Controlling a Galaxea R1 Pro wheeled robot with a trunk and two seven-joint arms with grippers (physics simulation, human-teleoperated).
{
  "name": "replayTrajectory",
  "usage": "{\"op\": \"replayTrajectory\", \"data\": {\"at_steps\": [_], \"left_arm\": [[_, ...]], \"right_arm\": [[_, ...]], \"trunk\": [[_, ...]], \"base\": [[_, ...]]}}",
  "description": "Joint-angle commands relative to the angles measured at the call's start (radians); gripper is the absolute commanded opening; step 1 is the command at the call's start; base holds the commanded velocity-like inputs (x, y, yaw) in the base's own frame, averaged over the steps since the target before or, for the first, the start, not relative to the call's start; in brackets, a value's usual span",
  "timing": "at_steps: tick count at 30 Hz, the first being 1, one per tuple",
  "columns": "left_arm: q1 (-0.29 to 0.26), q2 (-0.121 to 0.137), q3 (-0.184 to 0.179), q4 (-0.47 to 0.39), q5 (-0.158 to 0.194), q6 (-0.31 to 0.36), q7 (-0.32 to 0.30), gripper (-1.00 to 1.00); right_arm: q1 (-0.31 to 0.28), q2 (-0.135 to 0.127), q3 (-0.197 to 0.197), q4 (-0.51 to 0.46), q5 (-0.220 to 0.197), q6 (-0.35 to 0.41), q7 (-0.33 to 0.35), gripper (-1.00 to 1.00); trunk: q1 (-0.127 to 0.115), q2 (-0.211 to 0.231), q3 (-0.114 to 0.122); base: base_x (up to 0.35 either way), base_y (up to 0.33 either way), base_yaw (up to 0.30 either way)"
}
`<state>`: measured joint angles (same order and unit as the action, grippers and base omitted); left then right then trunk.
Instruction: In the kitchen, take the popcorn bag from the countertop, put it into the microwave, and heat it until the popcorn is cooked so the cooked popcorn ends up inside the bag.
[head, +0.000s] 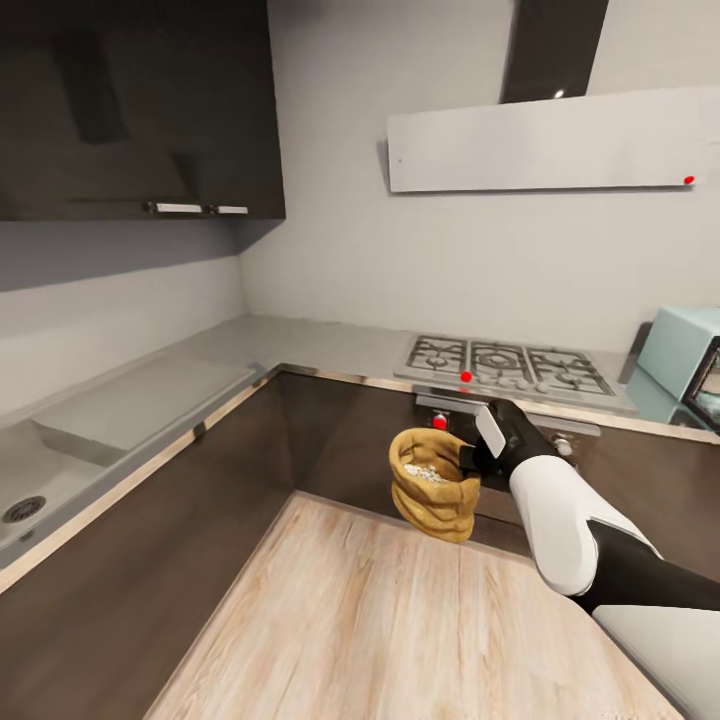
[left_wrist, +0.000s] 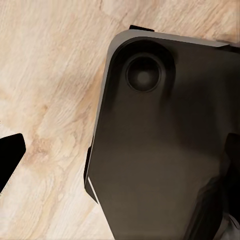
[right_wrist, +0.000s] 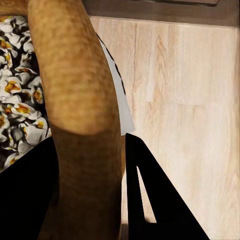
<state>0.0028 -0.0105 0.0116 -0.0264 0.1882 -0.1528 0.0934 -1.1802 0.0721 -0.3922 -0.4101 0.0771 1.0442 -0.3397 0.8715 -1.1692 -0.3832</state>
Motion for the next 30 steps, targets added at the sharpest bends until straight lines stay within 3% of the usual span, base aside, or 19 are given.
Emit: {"op": "replayTrajectory", "data": {"at_steps": [1, 7, 10, 12, 20, 26, 30], "left_arm": [[0.0, 0.0, 0.001, -0.001, 0.005, -0.002, 0.002, 1.0], [0.0, 0.0, 0.001, -0.001, 0.005, -0.002, 0.002, 1.0], [0.0, 0.0, 0.001, -0.001, 0.005, -0.002, 0.002, 1.0], [0.0, 0.0, -0.001, -0.001, 0.005, -0.002, 0.002, 1.0], [0.0, 0.0, -0.001, -0.001, 0.002, -0.002, 0.0, 1.0], [0.0, 0.0, -0.001, -0.001, 0.003, -0.002, 0.0, 1.0], [0.0, 0.0, -0.001, -0.001, 0.004, -0.002, 0.0, 1.0]], "right_arm": [[-0.001, 0.001, -0.008, -0.001, 0.007, 0.003, 0.001, -1.0], [-0.001, -0.003, -0.008, -0.002, 0.007, 0.003, -0.001, -1.0], [-0.001, -0.035, -0.008, -0.002, 0.006, 0.003, -0.002, -1.0], [-0.001, -0.041, -0.008, -0.002, 0.006, 0.003, -0.001, -1.0], [-0.001, -0.046, -0.008, -0.002, 0.006, 0.003, -0.001, -1.0], [-0.001, -0.096, -0.008, 0.0, -0.001, 0.003, 0.006, -1.0], [-0.001, -0.11, -0.008, 0.0, -0.003, 0.003, 0.007, -1.0]], "trunk": [[0.0, -0.001, -0.001], [0.0, -0.001, -0.001], [0.0, -0.001, -0.001], [0.0, -0.001, -0.001], [0.0, -0.001, -0.001], [0.0, -0.001, -0.001], [0.0, -0.001, -0.001]], "base": [[0.0, 0.0, -0.252], [0.0, 0.0, -0.252], [0.0, 0.0, -0.252], [0.0, 0.0, -0.252], [0.0, 0.0, -0.252], [0.0, 0.0, -0.252], [0.0, 0.0, -0.252]]}}
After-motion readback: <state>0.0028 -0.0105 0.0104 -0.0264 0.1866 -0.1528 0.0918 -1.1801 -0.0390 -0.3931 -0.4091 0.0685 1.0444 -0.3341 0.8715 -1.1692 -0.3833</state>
